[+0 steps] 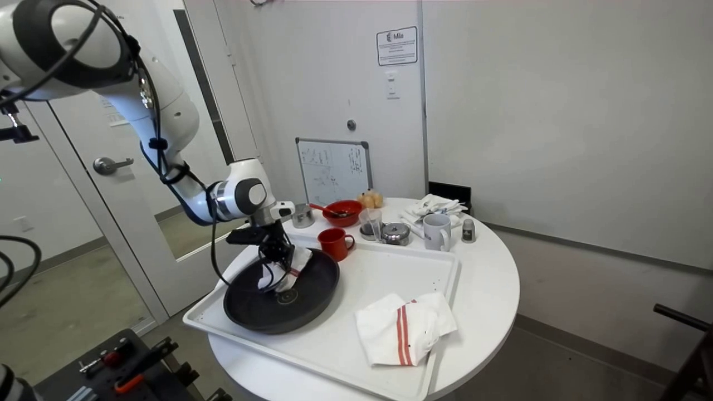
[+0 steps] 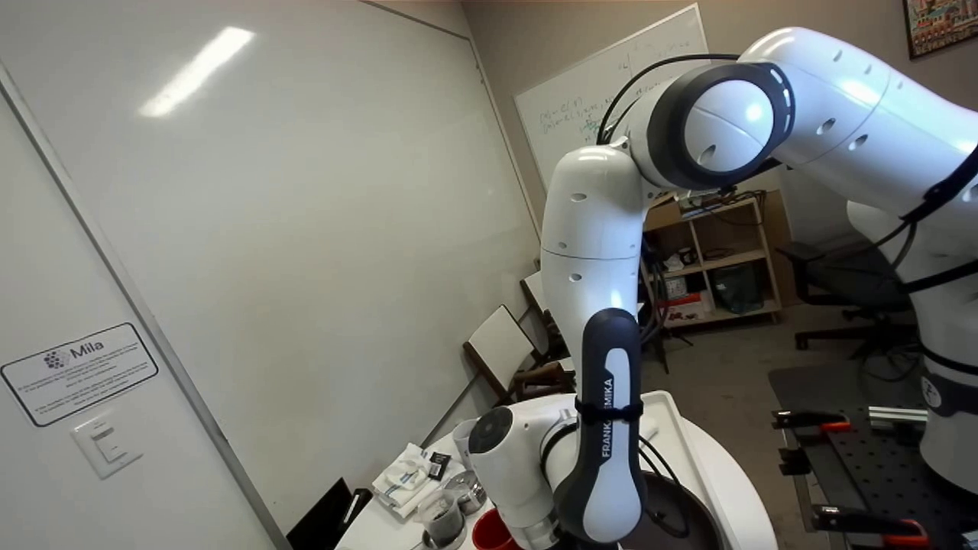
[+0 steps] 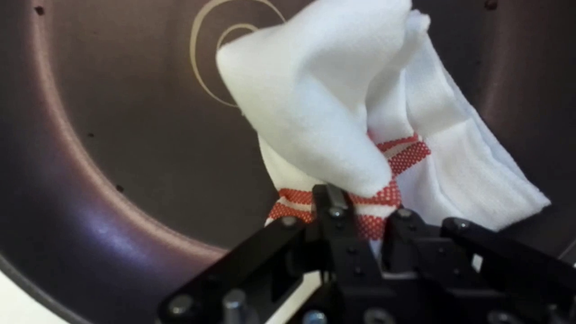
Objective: Use the red striped cloth to wipe the pan
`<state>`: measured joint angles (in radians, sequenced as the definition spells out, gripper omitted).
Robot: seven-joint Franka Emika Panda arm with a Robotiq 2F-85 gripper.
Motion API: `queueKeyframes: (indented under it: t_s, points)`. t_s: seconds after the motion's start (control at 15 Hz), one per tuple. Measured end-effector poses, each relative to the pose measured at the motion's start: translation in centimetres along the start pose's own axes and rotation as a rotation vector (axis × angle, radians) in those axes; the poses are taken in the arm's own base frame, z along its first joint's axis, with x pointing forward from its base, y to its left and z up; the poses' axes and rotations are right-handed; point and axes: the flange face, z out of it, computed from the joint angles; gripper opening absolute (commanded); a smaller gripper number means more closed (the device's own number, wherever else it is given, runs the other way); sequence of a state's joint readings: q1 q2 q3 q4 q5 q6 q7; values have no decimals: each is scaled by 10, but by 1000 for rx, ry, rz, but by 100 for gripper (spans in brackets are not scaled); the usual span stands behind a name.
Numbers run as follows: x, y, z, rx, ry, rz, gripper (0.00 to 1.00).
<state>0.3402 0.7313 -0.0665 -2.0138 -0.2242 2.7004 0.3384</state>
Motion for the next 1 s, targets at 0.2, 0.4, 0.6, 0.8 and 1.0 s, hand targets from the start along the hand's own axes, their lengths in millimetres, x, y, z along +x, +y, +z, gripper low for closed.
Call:
queueKeyframes:
  t_s: [0.2,0.4,0.6,0.8,1.0]
  points:
    - [1,14,4,-8,-5,21,4]
    - [0,42,9,-20,-13,65,4]
    - [-4,78,16,-34,-20,118,4]
    - [-12,110,22,-49,-25,166,4]
    - [-22,129,26,-58,-27,195,4]
